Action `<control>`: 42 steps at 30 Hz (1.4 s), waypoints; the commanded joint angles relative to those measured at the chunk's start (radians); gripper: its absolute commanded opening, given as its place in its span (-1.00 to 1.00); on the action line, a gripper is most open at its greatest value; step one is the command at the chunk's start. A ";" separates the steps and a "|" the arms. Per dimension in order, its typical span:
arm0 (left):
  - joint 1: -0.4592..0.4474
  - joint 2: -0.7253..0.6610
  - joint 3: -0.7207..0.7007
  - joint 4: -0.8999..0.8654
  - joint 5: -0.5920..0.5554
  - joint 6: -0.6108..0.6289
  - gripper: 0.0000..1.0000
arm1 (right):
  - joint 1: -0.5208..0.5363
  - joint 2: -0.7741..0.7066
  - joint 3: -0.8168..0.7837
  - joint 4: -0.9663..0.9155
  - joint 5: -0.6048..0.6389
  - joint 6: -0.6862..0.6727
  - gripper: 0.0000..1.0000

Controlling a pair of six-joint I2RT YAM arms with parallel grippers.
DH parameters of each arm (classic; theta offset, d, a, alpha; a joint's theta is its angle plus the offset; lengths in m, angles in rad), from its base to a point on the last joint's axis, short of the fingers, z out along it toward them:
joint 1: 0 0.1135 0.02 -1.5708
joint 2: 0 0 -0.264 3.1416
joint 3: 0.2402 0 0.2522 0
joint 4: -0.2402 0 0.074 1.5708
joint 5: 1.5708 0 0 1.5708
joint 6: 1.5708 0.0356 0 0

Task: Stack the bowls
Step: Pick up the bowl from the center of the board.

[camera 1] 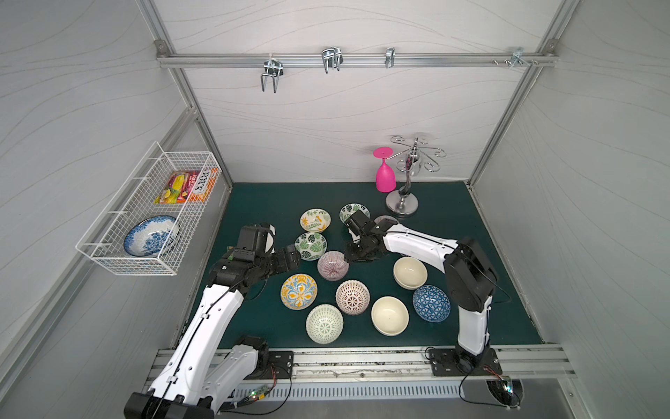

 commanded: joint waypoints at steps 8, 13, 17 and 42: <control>-0.002 0.000 0.007 0.004 -0.052 -0.001 1.00 | 0.009 0.055 0.023 -0.007 -0.027 -0.004 -0.23; -0.001 0.019 0.010 0.001 -0.058 0.000 1.00 | 0.004 0.045 0.017 -0.009 -0.029 -0.010 -0.49; -0.001 0.027 0.011 0.002 -0.063 -0.001 1.00 | -0.012 0.023 -0.011 0.009 -0.042 -0.010 -0.63; -0.001 0.005 0.010 -0.005 -0.082 -0.006 1.00 | -0.153 -0.009 0.073 -0.073 -0.011 -0.073 -1.00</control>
